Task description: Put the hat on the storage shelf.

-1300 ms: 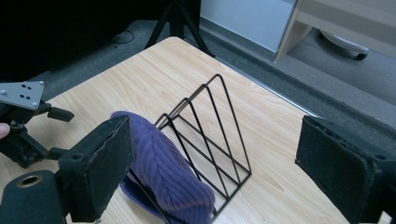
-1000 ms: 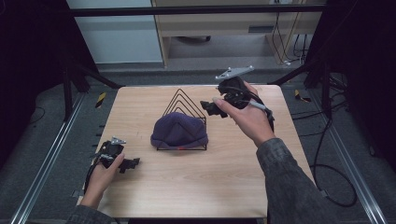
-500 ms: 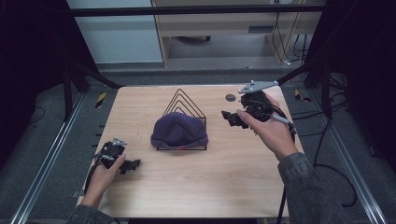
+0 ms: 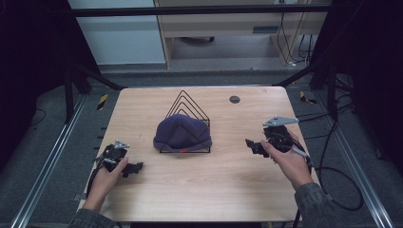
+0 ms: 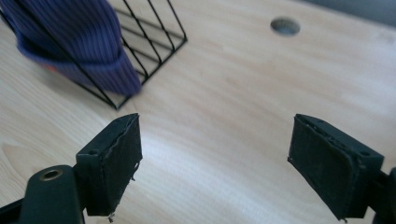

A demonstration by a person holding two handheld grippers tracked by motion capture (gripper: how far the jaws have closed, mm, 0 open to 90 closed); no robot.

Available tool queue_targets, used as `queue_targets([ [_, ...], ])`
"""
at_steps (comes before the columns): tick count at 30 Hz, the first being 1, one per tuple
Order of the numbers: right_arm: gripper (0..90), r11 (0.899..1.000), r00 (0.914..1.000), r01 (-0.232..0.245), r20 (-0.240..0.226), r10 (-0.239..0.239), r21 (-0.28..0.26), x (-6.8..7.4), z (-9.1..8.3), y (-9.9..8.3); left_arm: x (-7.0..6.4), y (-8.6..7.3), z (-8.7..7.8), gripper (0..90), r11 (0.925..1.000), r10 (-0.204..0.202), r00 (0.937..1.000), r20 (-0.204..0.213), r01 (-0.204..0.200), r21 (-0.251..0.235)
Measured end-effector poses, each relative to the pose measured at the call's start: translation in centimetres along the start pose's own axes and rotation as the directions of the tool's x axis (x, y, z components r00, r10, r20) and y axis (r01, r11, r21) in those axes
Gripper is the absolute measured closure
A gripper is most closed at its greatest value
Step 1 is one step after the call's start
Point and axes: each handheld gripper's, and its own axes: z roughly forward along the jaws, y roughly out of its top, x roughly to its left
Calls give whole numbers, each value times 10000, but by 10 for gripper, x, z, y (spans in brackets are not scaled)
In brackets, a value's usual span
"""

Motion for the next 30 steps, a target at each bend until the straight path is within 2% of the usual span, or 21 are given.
queue_targets([
  [4,172,9987,9992,-361,-165,367,356,0,18,-25,0,-1,0,0,10000,39,10000,-8,-39,-27],
  [8,170,9951,9971,-754,-36,757,643,-4,40,-50,-2,-1,1,0,9999,0,10000,8,0,-140],
  [13,159,9905,9922,-1231,284,1215,612,-8,57,-66,-3,-2,1,0,9996,17,10000,20,-17,-276],
  [15,155,9902,9918,-1234,411,1209,653,-9,62,-71,-2,-2,1,0,9996,49,10000,28,-48,-266],
  [19,150,9877,9883,-1456,542,1426,565,-10,68,-79,-3,-2,1,0,9994,22,10000,25,-21,-332],
  [20,149,9843,9856,-1636,551,1601,661,-11,70,-82,-3,-2,2,0,9994,18,10000,17,-17,-349],
  [26,139,9855,9866,-1573,535,1540,643,-10,71,-84,-3,-2,2,0,9992,27,10000,25,-26,-405],
  [30,125,9917,9880,-1236,979,1195,360,-2,72,-90,-3,-3,2,0,9988,32,10000,27,-31,-479],
])
